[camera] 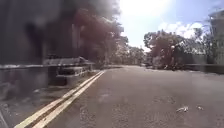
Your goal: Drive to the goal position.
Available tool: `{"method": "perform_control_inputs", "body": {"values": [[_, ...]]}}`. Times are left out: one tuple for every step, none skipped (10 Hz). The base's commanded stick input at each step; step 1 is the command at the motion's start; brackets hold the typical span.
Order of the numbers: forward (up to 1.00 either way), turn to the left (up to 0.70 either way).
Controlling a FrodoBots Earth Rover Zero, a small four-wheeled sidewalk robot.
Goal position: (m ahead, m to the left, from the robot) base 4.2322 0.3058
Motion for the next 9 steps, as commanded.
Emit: {"method": "perform_control_inputs", "body": {"values": [[0.5,0.0],[0.5,0.0],[0.5,0.0],[0.5,0.0],[0.5,0.0],[0.5,0.0],[0.5,0.0],[0.5,0.0],[0.5,0.0]]}}
